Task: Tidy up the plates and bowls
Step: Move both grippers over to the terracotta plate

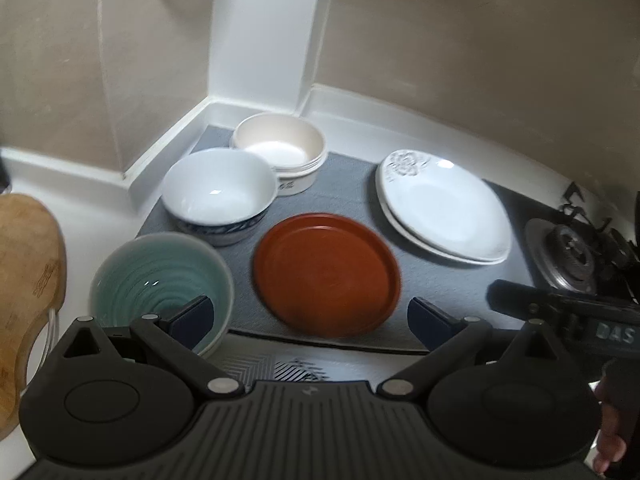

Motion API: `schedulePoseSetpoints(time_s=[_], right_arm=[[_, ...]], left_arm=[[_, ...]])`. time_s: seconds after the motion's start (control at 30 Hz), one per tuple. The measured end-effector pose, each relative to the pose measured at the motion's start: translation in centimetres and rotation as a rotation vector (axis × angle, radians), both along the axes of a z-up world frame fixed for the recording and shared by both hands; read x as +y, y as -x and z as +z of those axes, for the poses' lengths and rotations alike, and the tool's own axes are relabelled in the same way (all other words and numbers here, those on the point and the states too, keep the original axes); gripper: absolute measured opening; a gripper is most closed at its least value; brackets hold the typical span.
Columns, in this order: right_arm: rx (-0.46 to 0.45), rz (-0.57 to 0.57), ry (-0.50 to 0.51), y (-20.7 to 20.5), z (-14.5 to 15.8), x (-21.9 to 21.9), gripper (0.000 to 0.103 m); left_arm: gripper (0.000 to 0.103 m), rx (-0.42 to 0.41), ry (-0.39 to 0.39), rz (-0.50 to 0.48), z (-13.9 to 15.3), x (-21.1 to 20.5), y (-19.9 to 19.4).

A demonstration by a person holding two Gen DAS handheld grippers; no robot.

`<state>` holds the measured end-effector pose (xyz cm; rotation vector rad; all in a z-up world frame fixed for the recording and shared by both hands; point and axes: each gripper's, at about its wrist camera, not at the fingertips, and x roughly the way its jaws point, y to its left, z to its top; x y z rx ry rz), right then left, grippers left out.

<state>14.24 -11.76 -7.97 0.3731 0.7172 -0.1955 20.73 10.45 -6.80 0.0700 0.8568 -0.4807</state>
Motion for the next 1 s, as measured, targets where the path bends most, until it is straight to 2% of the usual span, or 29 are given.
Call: schedulePoseSetpoints(time_s=[0.2, 0.4, 0.5, 0.57, 0.6, 0.67, 0.7, 0.83, 1.0], right_arm=[[0.090, 0.046, -0.125, -4.2, -3.9, -0.4, 0.102], [0.128, 0.100, -0.107, -8.4, -6.4, 0.3, 0.098], [0.138, 0.145, -0.084, -10.3, -7.6, 1.0, 0.088], [0.145, 0.156, -0.066, -11.2, -8.3, 1.3, 0.067], [0.120, 0.159, -0.042, -11.2, -8.3, 1.4, 0.056], [0.122, 0.180, -0.015, -11.5, -8.4, 1.7, 0.021], [0.131, 0.190, -0.008, -11.5, -8.4, 1.8, 0.014], [0.145, 0.190, -0.047, -10.7, -8.5, 0.6, 0.011], [0.172, 0.129, -0.048, -7.0, -8.0, -2.3, 0.011]], left_arm=[[0.103, 0.027, -0.035, 0.104, -0.6, 1.6, -0.5], [0.103, 0.070, -0.051, 0.273, -0.5, 5.4, -0.7], [0.103, 0.069, -0.057, 0.342, -0.3, 6.9, -0.6], [0.103, 0.069, -0.061, 0.364, -0.2, 7.1, -0.6], [0.103, 0.071, -0.058, 0.368, -0.1, 7.2, -0.5], [0.103, 0.073, -0.051, 0.361, -0.1, 7.0, -0.6], [0.103, 0.072, -0.049, 0.351, -0.1, 6.7, -0.6], [0.103, 0.074, -0.046, 0.276, -0.4, 4.7, -0.7], [0.103, 0.087, -0.022, 0.132, -1.0, 0.7, -1.2]])
